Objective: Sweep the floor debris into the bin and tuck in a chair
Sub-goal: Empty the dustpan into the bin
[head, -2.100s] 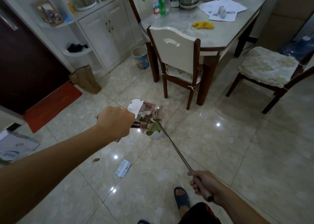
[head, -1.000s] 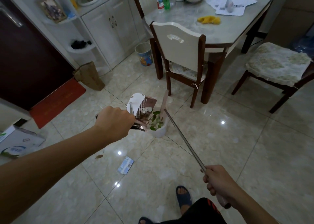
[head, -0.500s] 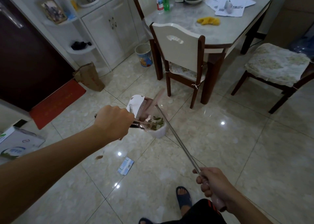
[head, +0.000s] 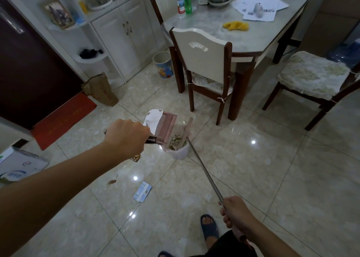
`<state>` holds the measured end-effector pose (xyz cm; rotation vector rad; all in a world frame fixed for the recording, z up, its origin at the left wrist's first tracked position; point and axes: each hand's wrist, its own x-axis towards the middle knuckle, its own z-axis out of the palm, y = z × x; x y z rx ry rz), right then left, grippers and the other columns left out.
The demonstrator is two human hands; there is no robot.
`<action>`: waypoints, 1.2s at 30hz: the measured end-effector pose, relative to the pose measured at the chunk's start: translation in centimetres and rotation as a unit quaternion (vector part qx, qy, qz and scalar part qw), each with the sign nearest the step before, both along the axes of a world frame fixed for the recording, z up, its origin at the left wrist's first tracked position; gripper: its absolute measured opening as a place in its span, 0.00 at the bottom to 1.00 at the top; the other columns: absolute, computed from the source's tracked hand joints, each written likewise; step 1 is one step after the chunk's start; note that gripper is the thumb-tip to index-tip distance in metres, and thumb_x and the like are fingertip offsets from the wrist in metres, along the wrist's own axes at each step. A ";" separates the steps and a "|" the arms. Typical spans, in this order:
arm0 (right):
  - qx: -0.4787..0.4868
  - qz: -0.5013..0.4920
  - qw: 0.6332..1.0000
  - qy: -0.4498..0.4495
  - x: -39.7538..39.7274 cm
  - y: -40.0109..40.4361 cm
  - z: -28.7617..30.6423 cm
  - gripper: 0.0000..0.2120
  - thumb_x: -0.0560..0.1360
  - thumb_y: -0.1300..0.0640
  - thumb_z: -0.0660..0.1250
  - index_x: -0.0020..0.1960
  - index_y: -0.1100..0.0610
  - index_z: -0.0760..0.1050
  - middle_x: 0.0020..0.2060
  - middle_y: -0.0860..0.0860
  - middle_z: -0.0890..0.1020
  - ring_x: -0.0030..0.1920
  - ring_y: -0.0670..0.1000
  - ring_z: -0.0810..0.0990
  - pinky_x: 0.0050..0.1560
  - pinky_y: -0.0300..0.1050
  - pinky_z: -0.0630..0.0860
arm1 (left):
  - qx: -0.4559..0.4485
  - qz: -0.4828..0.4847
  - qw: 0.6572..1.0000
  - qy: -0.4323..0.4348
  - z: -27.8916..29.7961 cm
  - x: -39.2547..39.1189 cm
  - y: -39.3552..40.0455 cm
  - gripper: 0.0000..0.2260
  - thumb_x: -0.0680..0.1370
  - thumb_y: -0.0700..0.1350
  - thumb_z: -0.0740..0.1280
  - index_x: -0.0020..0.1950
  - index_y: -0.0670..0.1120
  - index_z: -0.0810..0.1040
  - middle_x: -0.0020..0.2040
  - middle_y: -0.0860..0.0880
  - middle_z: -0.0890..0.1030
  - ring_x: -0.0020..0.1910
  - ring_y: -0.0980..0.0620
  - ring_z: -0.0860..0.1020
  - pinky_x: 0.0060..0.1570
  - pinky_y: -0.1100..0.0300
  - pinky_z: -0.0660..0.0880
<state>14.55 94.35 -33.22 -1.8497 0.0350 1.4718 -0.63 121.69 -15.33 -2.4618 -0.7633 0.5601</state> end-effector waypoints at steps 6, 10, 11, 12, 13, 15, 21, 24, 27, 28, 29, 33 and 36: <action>-0.005 0.023 0.999 -0.023 0.1 0.0 -0.2 0.12 0.78 0.67 0.53 0.44 0.68 0.75 0.28 0.56 0.69 0.20 0.47 0.62 0.23 0.36 0.56 | 0.011 0.030 0.999 -0.026 0.9 -0.4 0.4 0.08 0.76 0.50 0.64 0.38 0.50 0.70 0.26 0.53 0.67 0.23 0.56 0.66 0.24 0.61 0.58; 0.000 0.075 0.995 -0.065 0.1 0.6 -0.3 0.12 0.78 0.66 0.54 0.42 0.64 0.74 0.28 0.57 0.71 0.19 0.49 0.64 0.23 0.38 0.59 | 0.018 0.079 0.994 -0.074 1.7 -1.6 1.1 0.07 0.76 0.49 0.63 0.38 0.51 0.72 0.27 0.53 0.70 0.23 0.55 0.68 0.23 0.62 0.59; 0.003 0.094 0.993 -0.074 0.1 0.8 -0.4 0.12 0.78 0.65 0.54 0.41 0.63 0.74 0.28 0.56 0.72 0.20 0.49 0.65 0.23 0.39 0.60 | 0.019 0.095 0.992 -0.085 1.9 -2.2 1.3 0.07 0.76 0.49 0.63 0.38 0.51 0.72 0.28 0.53 0.71 0.24 0.55 0.69 0.23 0.62 0.59; 0.005 0.111 0.990 -0.083 0.0 1.0 -0.5 0.12 0.78 0.64 0.55 0.39 0.62 0.73 0.27 0.55 0.72 0.20 0.49 0.66 0.23 0.39 0.62 | 0.017 0.110 0.989 -0.095 2.0 -2.6 1.4 0.07 0.76 0.49 0.63 0.38 0.51 0.72 0.28 0.53 0.72 0.24 0.55 0.69 0.23 0.63 0.60; 0.009 0.127 0.988 -0.091 0.0 1.1 -0.6 0.13 0.78 0.64 0.55 0.37 0.60 0.71 0.26 0.54 0.73 0.20 0.49 0.67 0.23 0.39 0.63 | 0.014 0.125 0.987 -0.104 2.0 -3.0 1.6 0.08 0.76 0.50 0.64 0.38 0.51 0.71 0.28 0.53 0.72 0.24 0.55 0.70 0.23 0.63 0.60; 0.007 0.167 0.980 -0.111 -0.2 1.5 -0.7 0.14 0.78 0.63 0.56 0.36 0.60 0.71 0.27 0.54 0.75 0.21 0.49 0.69 0.23 0.39 0.65 | 0.006 0.164 0.979 -0.121 1.8 -4.5 1.8 0.09 0.76 0.50 0.64 0.37 0.51 0.68 0.28 0.52 0.73 0.24 0.55 0.71 0.23 0.63 0.60; -0.002 0.294 0.931 -0.215 0.2 3.1 0.7 0.13 0.78 0.60 0.57 0.36 0.59 0.72 0.30 0.55 0.77 0.26 0.51 0.71 0.26 0.42 0.68 | -0.015 0.293 0.934 -0.204 0.9 -9.4 2.5 0.08 0.75 0.49 0.68 0.38 0.49 0.75 0.27 0.51 0.74 0.23 0.54 0.73 0.21 0.64 0.64; 0.015 0.333 0.911 -0.243 0.1 3.8 1.7 0.13 0.77 0.60 0.58 0.34 0.57 0.71 0.28 0.54 0.75 0.27 0.51 0.70 0.28 0.44 0.66 | -0.046 0.362 0.890 -0.272 0.8 -13.3 2.8 0.08 0.75 0.49 0.70 0.38 0.49 0.76 0.26 0.49 0.76 0.22 0.52 0.74 0.20 0.65 0.65; 0.034 0.372 0.888 -0.269 -0.2 4.9 2.6 0.13 0.76 0.60 0.58 0.34 0.59 0.72 0.28 0.54 0.75 0.25 0.50 0.73 0.25 0.42 0.69 | -0.066 0.425 0.839 -0.332 0.5 -17.8 2.2 0.07 0.76 0.48 0.70 0.42 0.45 0.80 0.26 0.47 0.77 0.22 0.49 0.75 0.21 0.63 0.68; 0.043 0.380 0.883 -0.273 -0.4 5.2 2.9 0.12 0.76 0.60 0.58 0.35 0.60 0.73 0.27 0.54 0.75 0.24 0.50 0.74 0.23 0.41 0.71 | -0.065 0.443 0.826 -0.343 0.3 -19.2 1.9 0.07 0.76 0.48 0.69 0.41 0.45 0.79 0.26 0.46 0.77 0.23 0.48 0.76 0.21 0.62 0.68; 0.051 0.387 0.877 -0.278 -0.8 5.6 3.1 0.12 0.76 0.60 0.58 0.35 0.60 0.73 0.27 0.54 0.75 0.24 0.50 0.75 0.22 0.41 0.71 | -0.060 0.459 0.814 -0.351 0.1 -20.6 1.5 0.09 0.76 0.48 0.69 0.38 0.45 0.78 0.26 0.45 0.76 0.23 0.48 0.76 0.21 0.62 0.68; 0.068 0.376 0.882 -0.277 -3.1 7.2 2.9 0.13 0.76 0.61 0.59 0.33 0.55 0.74 0.24 0.49 0.75 0.22 0.48 0.75 0.23 0.42 0.73 | -0.054 0.513 0.775 -0.365 -1.4 -25.9 0.1 0.10 0.75 0.47 0.70 0.36 0.44 0.79 0.26 0.45 0.76 0.24 0.47 0.75 0.23 0.62 0.67; 0.007 0.360 0.919 -0.162 -4.8 9.3 2.3 0.12 0.74 0.65 0.61 0.43 0.50 0.77 0.35 0.54 0.82 0.26 0.51 0.78 0.27 0.41 0.77 | -0.045 0.540 0.760 -0.358 -2.8 -29.9 -1.2 0.09 0.73 0.46 0.71 0.34 0.45 0.78 0.25 0.46 0.74 0.23 0.49 0.73 0.23 0.63 0.65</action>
